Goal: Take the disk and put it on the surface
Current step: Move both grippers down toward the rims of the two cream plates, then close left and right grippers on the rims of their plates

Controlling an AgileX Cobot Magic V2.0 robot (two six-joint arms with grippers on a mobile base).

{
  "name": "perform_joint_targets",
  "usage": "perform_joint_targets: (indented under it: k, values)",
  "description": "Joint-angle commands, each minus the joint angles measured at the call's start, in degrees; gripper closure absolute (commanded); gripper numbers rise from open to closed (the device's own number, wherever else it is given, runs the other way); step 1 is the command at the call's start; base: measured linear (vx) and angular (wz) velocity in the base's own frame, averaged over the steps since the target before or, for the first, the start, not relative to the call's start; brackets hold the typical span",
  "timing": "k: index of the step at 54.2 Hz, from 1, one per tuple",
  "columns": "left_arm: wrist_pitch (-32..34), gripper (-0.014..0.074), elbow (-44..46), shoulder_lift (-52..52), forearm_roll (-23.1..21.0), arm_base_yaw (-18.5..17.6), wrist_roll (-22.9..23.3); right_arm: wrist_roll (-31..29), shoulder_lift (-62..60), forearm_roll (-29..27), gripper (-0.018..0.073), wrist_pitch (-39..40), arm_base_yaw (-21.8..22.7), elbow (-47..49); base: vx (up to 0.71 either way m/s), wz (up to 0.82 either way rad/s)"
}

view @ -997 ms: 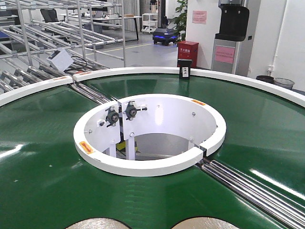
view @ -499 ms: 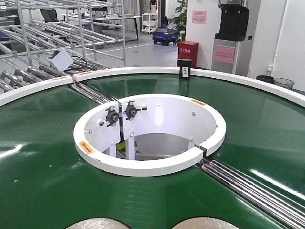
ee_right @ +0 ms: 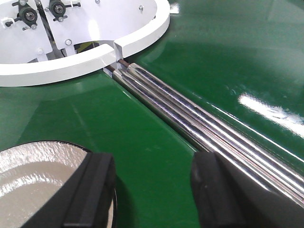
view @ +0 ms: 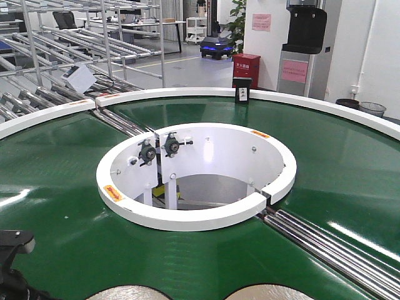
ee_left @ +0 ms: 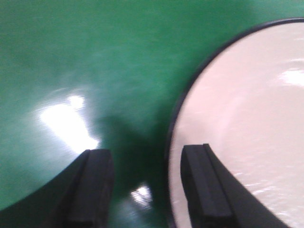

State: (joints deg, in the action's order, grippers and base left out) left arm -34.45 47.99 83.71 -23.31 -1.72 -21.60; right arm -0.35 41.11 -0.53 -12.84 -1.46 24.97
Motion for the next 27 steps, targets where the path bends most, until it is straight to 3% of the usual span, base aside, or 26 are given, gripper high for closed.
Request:
perform_joint_targets:
  k: [1,6,18,27]
  values:
    - [0.03,0.0154,1.97,-0.45,-11.06,1.69,-11.34,-0.27,0.08,0.04,0.0123,4.12,0.27,1.79,0.00,0.00]
    - [-1.39,0.0154,1.97,0.96,-13.53,2.49,-16.63,-0.27,0.08,0.04,0.0123,4.12,0.27,1.79,0.00,0.00]
    - [-2.77,0.0154,1.97,6.81,-13.96,3.31,-20.44,-0.27,0.08,0.04,0.0123,4.12,0.27,1.79,0.00,0.00]
    - [-9.90,0.0154,1.97,11.79,-24.31,3.31,-30.88,-0.27,0.08,0.04,0.0123,4.12,0.27,1.79,0.00,0.00]
